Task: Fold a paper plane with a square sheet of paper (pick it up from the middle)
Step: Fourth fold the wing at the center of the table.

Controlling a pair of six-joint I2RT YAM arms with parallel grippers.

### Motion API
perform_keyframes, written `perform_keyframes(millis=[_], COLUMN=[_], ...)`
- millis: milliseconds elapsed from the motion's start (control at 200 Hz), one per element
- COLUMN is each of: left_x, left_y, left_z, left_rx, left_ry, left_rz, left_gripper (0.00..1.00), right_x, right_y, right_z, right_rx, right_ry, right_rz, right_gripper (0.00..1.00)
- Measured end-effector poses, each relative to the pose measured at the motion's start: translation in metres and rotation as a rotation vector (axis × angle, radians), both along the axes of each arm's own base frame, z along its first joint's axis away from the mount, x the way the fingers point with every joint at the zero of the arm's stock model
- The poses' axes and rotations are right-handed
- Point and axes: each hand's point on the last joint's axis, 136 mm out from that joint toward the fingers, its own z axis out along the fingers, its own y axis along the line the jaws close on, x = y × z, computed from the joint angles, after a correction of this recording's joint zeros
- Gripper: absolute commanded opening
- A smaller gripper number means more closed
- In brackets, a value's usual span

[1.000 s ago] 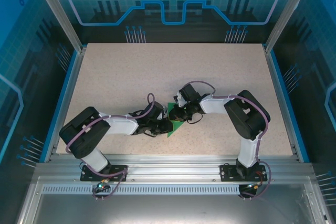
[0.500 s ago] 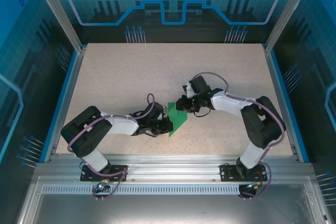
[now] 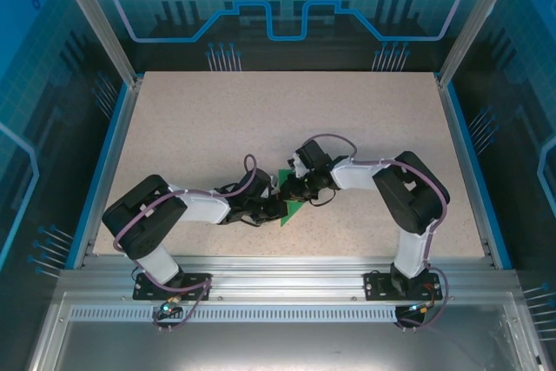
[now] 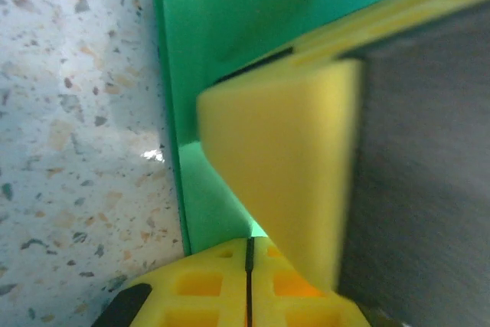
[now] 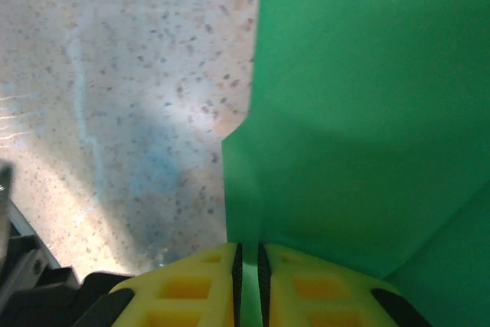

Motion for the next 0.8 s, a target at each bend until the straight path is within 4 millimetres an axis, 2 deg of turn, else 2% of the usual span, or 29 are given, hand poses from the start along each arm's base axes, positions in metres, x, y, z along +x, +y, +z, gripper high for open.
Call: perform_keyframes(millis=[445, 795], left_x=[0.005, 0.005], left_y=[-0.004, -0.004], left_z=[-0.001, -0.002], left_rx=[-0.015, -0.016], left_ry=[-0.018, -0.019], left_rz=[0.001, 0.001], left_gripper=[0.07, 0.07], right_x=[0.026, 0.080], right_y=[-0.012, -0.033], right_z=[0.001, 0.003], right_rx=[0.112, 0.086], right_ry=[0.071, 0.015], right_rz=[-0.026, -0.096], right_gripper=[0.17, 0.18])
